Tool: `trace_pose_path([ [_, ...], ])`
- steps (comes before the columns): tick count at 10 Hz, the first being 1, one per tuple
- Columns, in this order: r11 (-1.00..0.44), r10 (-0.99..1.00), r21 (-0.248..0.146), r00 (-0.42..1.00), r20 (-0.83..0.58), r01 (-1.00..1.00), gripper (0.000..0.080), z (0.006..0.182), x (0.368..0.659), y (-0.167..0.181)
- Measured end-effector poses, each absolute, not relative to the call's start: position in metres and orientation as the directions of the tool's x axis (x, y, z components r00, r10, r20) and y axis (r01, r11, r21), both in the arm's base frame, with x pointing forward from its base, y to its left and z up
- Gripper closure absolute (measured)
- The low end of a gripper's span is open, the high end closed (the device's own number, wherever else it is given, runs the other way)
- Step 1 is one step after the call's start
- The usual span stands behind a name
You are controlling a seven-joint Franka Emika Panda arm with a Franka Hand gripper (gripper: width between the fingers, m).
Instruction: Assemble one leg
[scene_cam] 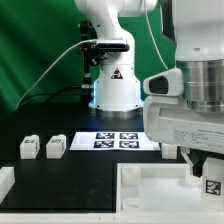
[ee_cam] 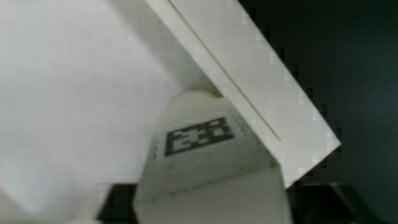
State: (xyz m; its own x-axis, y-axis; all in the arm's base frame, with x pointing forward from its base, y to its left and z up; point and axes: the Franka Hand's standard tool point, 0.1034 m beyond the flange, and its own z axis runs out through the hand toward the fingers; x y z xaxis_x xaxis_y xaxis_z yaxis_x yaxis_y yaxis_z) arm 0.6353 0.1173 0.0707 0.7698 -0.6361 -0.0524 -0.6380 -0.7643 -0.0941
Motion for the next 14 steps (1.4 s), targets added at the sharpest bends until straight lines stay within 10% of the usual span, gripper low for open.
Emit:
trace_pose_path([
  [3, -0.574, -0.812, -0.076, 0.579, -0.077, -0.815, 0.0505, 0.0702, 0.6348, 0.1145],
  [9, 0.354, -0.921, 0.032, -0.354, -0.163, -0.935, 0.0505, 0.0700, 0.6338, 0.1127],
  [12, 0.333, -0.930, 0.028, -0.333, -0.157, -0.942, 0.0434, 0.0692, 0.6333, 0.1127],
  [13, 0.308, -0.938, 0.024, -0.307, -0.158, -0.951, 0.0250, 0.0692, 0.6333, 0.1129],
  [14, 0.255, -0.954, 0.015, -0.254, -0.158, -0.967, 0.0250, 0.0691, 0.6332, 0.1144],
])
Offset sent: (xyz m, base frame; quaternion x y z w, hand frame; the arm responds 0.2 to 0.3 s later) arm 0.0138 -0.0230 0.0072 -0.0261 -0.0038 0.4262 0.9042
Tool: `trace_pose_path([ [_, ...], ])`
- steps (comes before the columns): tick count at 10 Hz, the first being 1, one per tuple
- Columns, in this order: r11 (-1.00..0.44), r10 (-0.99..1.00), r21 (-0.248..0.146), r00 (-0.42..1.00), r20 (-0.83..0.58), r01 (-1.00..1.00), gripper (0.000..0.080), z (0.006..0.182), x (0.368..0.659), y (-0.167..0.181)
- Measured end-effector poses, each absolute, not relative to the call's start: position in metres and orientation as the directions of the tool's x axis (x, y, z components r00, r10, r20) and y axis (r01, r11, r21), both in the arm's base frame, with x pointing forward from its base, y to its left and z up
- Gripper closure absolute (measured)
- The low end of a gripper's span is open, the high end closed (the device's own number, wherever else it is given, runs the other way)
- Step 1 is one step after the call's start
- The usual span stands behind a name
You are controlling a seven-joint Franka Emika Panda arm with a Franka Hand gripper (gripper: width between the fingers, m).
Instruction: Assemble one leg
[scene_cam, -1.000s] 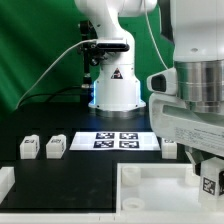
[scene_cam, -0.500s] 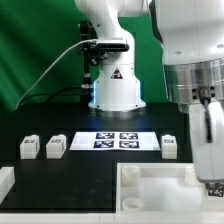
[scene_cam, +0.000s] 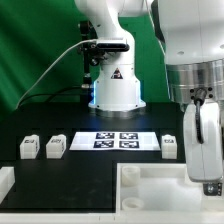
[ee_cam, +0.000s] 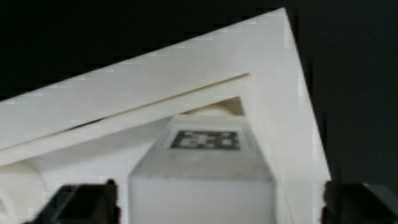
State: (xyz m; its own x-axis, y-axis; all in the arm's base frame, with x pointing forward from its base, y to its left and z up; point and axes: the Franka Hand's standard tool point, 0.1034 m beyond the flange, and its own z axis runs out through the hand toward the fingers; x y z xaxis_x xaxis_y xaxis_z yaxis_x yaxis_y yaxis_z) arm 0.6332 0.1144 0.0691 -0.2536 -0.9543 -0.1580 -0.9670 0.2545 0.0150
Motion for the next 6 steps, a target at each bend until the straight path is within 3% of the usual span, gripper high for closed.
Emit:
trace_pose_path([
  [1, 0.085, -0.984, -0.012, -0.082, -0.158, -0.996, 0.0169, 0.070, 0.633, 0.119],
  [2, -0.075, -0.984, -0.038, 0.080, -0.158, -0.996, 0.0155, 0.072, 0.632, 0.124],
  [6, -0.402, -0.904, -0.081, 0.410, -0.126, -0.912, 0.0150, 0.072, 0.632, 0.126],
])
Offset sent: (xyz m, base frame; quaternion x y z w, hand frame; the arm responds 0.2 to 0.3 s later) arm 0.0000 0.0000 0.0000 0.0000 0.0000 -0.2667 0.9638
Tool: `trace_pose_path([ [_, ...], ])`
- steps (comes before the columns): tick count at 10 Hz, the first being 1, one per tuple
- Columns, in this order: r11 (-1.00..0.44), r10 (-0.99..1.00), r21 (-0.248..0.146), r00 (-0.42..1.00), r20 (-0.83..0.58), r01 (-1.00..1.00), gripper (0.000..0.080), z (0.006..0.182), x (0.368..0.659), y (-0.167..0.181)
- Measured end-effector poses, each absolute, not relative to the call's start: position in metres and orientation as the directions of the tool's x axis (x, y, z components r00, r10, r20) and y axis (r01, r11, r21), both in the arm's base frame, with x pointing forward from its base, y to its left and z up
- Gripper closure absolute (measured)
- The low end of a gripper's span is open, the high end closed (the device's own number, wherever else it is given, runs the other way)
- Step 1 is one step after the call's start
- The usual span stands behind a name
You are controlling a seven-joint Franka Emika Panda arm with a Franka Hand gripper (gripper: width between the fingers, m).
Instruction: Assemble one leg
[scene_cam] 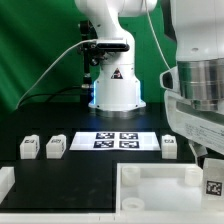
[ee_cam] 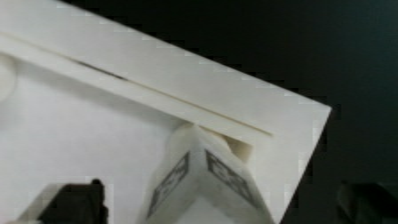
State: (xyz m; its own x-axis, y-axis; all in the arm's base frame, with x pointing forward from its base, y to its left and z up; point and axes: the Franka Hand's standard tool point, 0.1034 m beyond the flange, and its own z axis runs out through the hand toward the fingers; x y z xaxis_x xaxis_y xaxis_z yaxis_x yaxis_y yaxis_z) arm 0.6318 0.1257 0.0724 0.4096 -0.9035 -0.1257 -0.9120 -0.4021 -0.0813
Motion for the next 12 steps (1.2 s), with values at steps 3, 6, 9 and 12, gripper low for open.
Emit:
trace_pose_path([
  [3, -0.890, -0.449, -0.080, 0.894, -0.018, -0.449, 0.0150, 0.0712, 0.6357, 0.1131],
  [6, -0.917, -0.394, -0.070, 0.919, -0.008, -0.393, 0.0237, 0.0713, 0.6359, 0.1116],
  [9, -0.829, -0.554, -0.070, 0.832, -0.023, -0.554, 0.0508, 0.0711, 0.6358, 0.1118],
  [12, -0.482, -0.874, -0.043, 0.483, -0.054, -0.875, 0.0508, 0.0721, 0.6350, 0.1114],
])
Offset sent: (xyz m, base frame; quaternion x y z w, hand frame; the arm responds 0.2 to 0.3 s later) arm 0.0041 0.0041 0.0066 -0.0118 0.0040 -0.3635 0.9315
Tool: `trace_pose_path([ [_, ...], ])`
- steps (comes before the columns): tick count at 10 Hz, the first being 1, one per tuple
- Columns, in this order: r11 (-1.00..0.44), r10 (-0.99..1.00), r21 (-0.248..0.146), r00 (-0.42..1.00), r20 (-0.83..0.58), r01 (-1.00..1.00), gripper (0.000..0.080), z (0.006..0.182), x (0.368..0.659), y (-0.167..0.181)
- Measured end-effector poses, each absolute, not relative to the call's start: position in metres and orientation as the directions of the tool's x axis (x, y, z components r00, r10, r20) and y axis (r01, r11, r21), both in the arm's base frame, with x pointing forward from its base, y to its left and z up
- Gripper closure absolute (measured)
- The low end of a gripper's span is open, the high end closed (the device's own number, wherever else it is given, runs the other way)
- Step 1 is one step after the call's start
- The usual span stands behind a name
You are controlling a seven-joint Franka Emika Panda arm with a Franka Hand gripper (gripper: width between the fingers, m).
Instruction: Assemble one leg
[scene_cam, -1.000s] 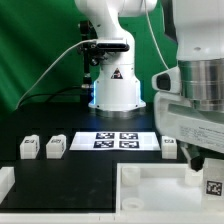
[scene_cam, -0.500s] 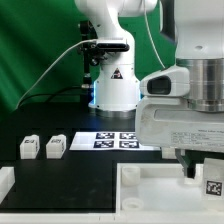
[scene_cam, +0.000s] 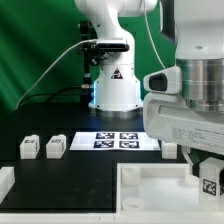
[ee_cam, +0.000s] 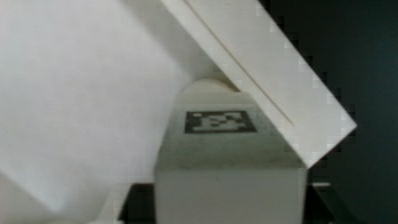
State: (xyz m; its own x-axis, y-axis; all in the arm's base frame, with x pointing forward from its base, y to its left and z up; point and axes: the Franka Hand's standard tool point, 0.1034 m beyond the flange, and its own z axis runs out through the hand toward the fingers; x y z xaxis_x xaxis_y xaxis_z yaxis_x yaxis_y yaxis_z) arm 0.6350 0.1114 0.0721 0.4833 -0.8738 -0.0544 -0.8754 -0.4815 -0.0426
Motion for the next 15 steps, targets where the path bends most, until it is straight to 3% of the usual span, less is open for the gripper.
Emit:
trace_pose_path([
  [3, 0.061, -0.989, -0.016, -0.058, -0.137, -0.998, 0.0507, 0.070, 0.633, 0.111],
  [5, 0.217, -0.966, 0.003, -0.215, -0.140, -0.976, 0.0507, 0.071, 0.632, 0.112],
  [6, 0.230, -0.964, 0.006, -0.229, -0.139, -0.973, 0.0506, 0.071, 0.632, 0.112],
  [7, 0.228, -0.964, 0.008, -0.227, -0.138, -0.974, 0.0439, 0.070, 0.631, 0.111],
  [8, 0.228, -0.964, 0.008, -0.227, -0.137, -0.974, 0.0277, 0.070, 0.631, 0.111],
  [9, 0.228, -0.964, 0.008, -0.227, -0.137, -0.974, 0.0277, 0.069, 0.631, 0.111],
  [10, 0.228, -0.964, 0.008, -0.227, -0.137, -0.974, 0.0171, 0.069, 0.631, 0.111],
  [13, 0.227, -0.964, 0.003, -0.225, -0.144, -0.974, 0.0151, 0.075, 0.631, 0.114],
  [15, 0.223, -0.962, -0.019, -0.217, -0.165, -0.975, 0.0150, 0.098, 0.634, 0.121],
])
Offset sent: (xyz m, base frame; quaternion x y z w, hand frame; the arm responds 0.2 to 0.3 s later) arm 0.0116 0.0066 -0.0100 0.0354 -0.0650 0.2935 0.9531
